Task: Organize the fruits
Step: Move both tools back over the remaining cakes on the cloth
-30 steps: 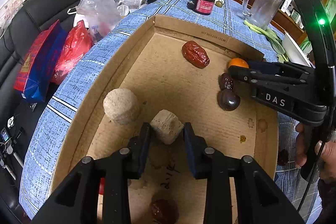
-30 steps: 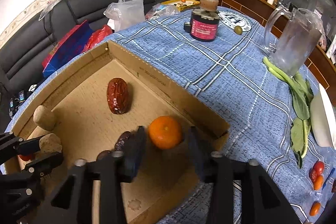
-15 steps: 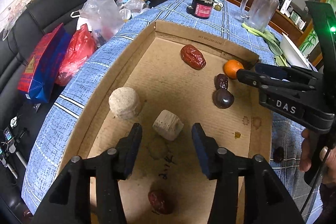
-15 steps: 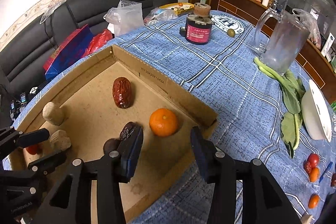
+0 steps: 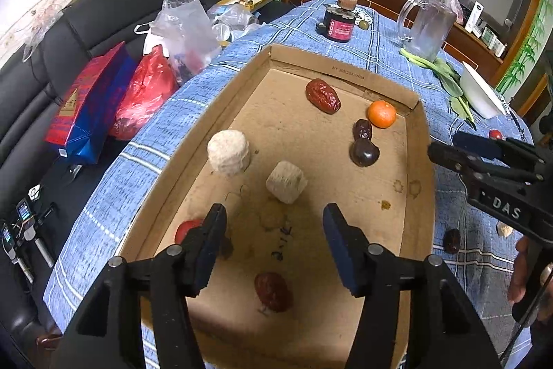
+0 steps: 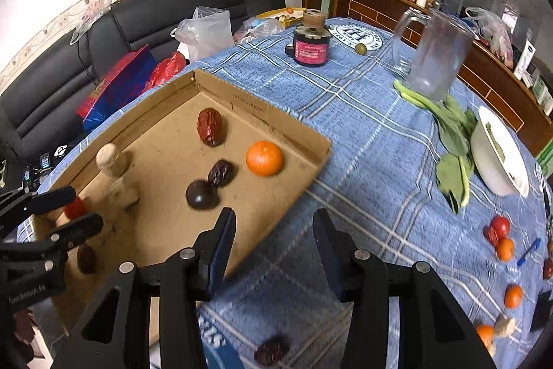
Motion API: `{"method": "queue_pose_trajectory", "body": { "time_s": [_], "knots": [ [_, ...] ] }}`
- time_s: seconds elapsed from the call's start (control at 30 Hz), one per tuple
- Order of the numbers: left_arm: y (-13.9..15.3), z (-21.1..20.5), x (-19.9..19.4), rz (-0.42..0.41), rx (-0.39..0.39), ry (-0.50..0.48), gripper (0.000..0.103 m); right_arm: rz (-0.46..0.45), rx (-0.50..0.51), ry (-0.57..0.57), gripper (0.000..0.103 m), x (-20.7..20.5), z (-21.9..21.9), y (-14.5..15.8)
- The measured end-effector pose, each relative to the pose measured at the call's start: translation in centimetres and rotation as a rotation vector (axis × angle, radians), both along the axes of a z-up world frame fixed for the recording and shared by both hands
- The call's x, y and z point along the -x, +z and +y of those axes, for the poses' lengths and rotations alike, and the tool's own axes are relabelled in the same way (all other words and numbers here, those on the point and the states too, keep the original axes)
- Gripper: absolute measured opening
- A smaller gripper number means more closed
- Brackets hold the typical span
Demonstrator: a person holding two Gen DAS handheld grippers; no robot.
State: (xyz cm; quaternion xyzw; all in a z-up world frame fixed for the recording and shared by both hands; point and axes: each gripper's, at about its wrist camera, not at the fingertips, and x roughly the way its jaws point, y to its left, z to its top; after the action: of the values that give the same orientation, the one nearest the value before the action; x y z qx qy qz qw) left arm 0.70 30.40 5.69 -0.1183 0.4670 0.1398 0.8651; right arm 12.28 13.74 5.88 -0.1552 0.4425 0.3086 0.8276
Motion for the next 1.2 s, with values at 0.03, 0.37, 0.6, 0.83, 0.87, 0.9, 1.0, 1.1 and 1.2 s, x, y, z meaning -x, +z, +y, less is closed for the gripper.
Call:
{"method": "queue_pose_trajectory", "body": {
  "time_s": [0.03, 0.37, 0.6, 0.83, 0.87, 0.9, 1.0, 1.1, 1.2],
  "knots": [
    [0.1, -0.2, 0.3, -0.001, -0.008, 0.005, 0.059, 0.001, 0.0, -0.001, 0.05, 0.4, -0.4, 0.1],
    [1.1, -3.3, 2.7, -0.031, -0.072, 0.0, 0.061, -0.013, -0.015, -0.025, 0.05, 4.2, -4.9, 1.8],
    [2.0, -7.0, 2.7, -0.048, -0.069, -0.054, 0.061, -0.016, -0.038, -0.071, 0.052, 6.4, -9.5, 2.7],
    [2.3, -12.5, 1.6, -0.052, -0.073, -0.15, 0.061, -0.022, -0.04, -0.145, 0.054, 7.7, -15.2, 2.8],
    [2.3, -13.4, 1.4, -0.051, -0.075, -0.167, 0.062, -0.018, -0.044, -0.158, 0.054, 7.9, -16.3, 2.7],
    [2.2, -14.1, 1.2, -0.049, -0.077, -0.179, 0.062, -0.017, -0.046, -0.168, 0.054, 8.0, -17.0, 2.7],
    [1.9, -16.7, 0.4, -0.037, -0.079, -0.228, 0.062, -0.01, -0.045, -0.211, 0.054, 8.3, -20.0, 2.5],
    [1.3, -19.3, -0.5, -0.021, -0.08, -0.274, 0.063, 0.0, -0.04, -0.265, 0.054, 8.3, -23.3, 2.0],
    [0.7, -21.8, -1.4, -0.004, -0.079, -0.321, 0.064, 0.011, -0.038, -0.312, 0.054, 8.0, -26.3, 1.5]
  ]
}}
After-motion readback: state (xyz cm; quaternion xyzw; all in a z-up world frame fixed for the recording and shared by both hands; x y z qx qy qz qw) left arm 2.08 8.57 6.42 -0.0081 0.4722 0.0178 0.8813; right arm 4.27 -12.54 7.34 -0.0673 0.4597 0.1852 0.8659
